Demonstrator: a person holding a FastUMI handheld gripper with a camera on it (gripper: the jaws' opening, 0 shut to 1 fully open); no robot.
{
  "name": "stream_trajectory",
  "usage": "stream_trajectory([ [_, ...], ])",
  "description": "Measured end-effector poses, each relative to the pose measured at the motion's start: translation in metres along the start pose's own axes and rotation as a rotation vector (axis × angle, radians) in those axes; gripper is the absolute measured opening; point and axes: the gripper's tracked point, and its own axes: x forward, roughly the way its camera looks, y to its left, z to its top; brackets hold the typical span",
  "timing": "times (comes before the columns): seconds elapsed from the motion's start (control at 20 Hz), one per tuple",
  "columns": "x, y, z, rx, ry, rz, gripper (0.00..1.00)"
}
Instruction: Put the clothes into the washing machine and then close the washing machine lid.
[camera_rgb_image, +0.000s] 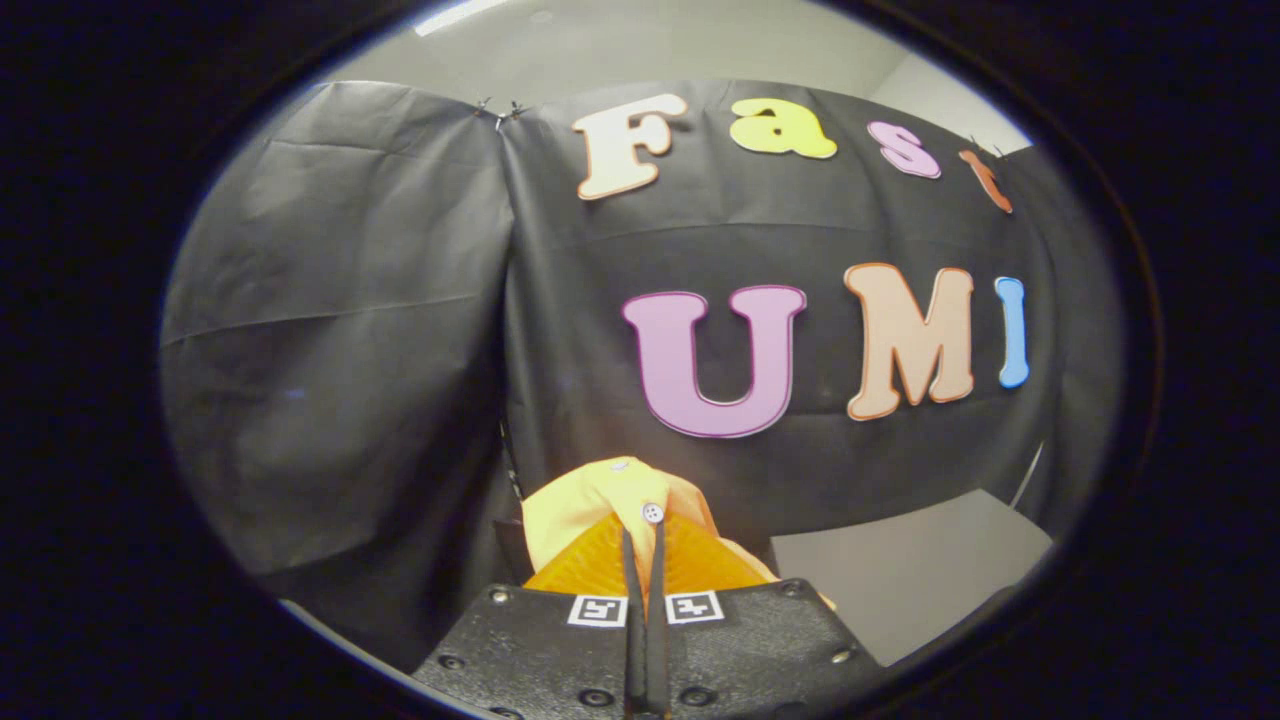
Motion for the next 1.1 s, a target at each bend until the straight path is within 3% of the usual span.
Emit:
stream_trajectory([
  [0.2,0.01,0.026,0.002,0.101,-0.102,-0.001,0.0],
  [0.35,0.019,0.035,-0.011,0.088,-0.128,-0.025,0.0],
  [0.6,0.038,0.047,-0.069,0.021,-0.051,-0.018,0.0],
  [1.1,0.063,0.046,-0.201,0.062,0.096,-0.026,0.0],
])
